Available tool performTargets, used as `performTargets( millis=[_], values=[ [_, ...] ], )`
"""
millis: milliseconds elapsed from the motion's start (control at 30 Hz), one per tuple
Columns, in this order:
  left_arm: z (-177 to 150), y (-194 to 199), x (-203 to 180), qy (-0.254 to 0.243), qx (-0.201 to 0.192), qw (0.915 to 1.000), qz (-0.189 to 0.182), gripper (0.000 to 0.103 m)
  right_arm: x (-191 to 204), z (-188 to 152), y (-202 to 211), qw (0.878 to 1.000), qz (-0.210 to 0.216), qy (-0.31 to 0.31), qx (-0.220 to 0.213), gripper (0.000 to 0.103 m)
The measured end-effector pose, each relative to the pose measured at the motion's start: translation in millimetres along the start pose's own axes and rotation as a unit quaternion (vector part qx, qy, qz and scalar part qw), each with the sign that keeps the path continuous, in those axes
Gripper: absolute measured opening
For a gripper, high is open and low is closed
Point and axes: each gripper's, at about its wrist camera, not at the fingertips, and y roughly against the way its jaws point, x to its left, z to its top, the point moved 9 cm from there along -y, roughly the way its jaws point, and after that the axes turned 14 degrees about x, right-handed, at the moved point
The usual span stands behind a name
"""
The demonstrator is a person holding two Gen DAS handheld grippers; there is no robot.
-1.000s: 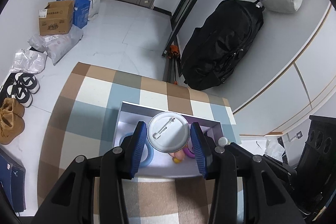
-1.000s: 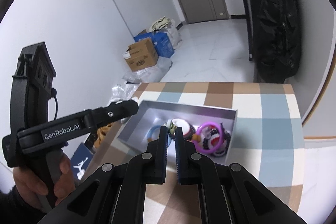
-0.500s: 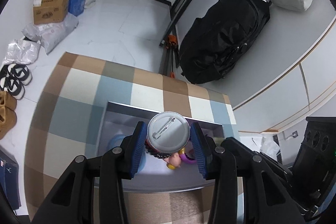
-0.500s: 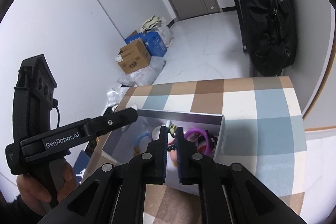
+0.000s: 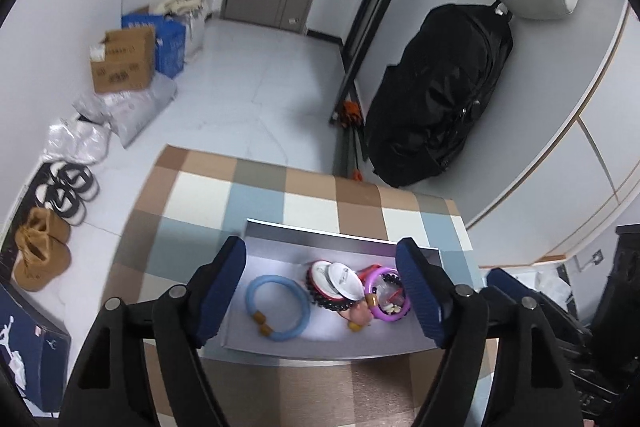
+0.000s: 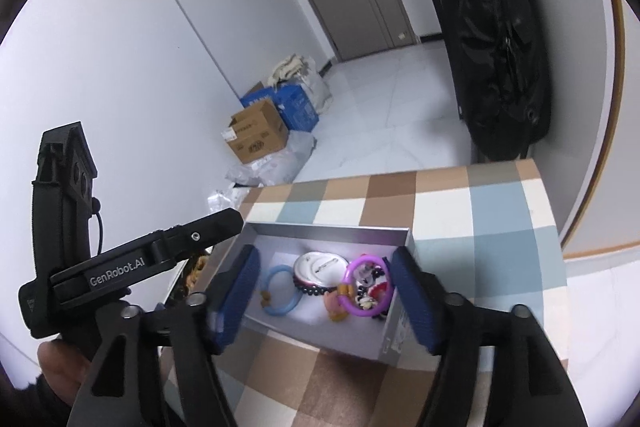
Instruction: Organize jewelry
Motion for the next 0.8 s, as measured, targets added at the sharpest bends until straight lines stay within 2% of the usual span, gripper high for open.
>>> performTargets(
  millis=[200,333,400,533,800],
  values=[
    [-6,14,3,-0.008,-0.030,0.9990,0.032,0.076,9,-7,21,0.999,-0.002,0.013,-0.031,0.087],
    [-11,25,-3,-0.027,-0.057,0.9969,0.048,0.090,12,-11,30,0.999,-0.004,0.020,-0.045,0.092],
    [-13,33,-6,-0.040,-0.077,0.9944,0.060,0.094,14,-13,34,0.998,-0.007,0.025,-0.053,0.098],
    [-17,40,-8,-0.049,-0.094,0.9923,0.065,0.102,18,-17,41,0.997,-0.012,0.033,-0.064,0.102],
    [-22,47,-7,-0.047,-0.104,0.9904,0.078,0.102,19,-24,40,0.997,-0.024,0.037,-0.064,0.103]
  ],
)
